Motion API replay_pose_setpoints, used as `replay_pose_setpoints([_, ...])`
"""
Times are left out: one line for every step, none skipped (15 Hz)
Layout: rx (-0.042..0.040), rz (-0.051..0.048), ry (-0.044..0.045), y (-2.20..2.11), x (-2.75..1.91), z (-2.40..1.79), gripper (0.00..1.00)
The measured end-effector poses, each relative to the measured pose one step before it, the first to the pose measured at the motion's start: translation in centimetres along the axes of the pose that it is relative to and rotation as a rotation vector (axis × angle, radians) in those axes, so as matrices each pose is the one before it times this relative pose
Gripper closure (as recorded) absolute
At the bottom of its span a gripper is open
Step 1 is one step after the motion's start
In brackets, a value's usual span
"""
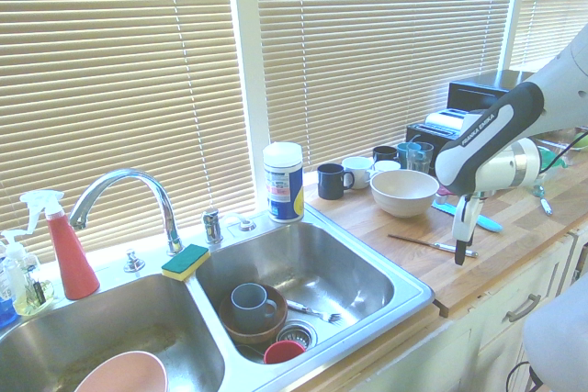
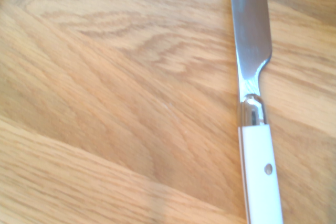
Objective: Put the knife into the sink
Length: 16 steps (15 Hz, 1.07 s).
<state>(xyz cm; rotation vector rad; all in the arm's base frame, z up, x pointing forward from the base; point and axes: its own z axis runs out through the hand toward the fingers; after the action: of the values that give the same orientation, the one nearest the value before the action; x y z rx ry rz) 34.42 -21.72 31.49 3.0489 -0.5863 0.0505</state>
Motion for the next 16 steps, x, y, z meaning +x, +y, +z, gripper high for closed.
replay_pose_setpoints([-0.0001, -0.00267, 0.00284, -0.209, 0.077, 0.011, 1.0])
replay_pose_setpoints([0.00003, -0.00391, 0.00156, -0.323, 0.075, -0.017, 1.0])
replay_pose_setpoints([-0.00063, -0.00277, 0.00106, -0.359, 0.073, -0.018, 1.0])
replay_pose_setpoints([-0.0006, -0.00197, 0.00059, -0.212, 0.044, -0.003, 1.0])
replay_pose_setpoints([-0.00018, -0.00252, 0.00035, -0.147, 0.031, 0.007, 1.0])
replay_pose_setpoints([-0.00012, -0.00181, -0.00063, -0.084, 0.013, 0.031, 1.0])
replay_pose_setpoints([-0.00025, -0.00125, -0.00111, -0.051, 0.004, 0.043, 1.0])
replay_pose_setpoints([0.00035, -0.00088, -0.00108, -0.072, 0.008, 0.043, 1.0])
replay_pose_setpoints([0.00098, 0.00005, -0.00096, -0.054, 0.005, 0.041, 1.0])
replay_pose_setpoints([0.00071, -0.00124, -0.00071, -0.088, 0.011, 0.031, 1.0])
replay_pose_setpoints([0.00082, -0.00079, -0.00051, -0.077, 0.01, 0.022, 1.0])
replay_pose_setpoints([0.00065, 0.00075, -0.00064, -0.007, -0.001, 0.027, 1.0])
replay_pose_setpoints([0.00056, 0.00084, -0.00086, 0.0, -0.002, 0.037, 1.0])
replay_pose_setpoints([0.00109, 0.00156, -0.00018, 0.005, -0.003, 0.01, 1.0])
replay_pose_setpoints([0.00118, 0.0016, 0.00039, 0.003, 0.005, -0.004, 1.0])
replay_pose_setpoints([0.00157, 0.00236, 0.00181, 0.01, 0.02, -0.021, 1.0])
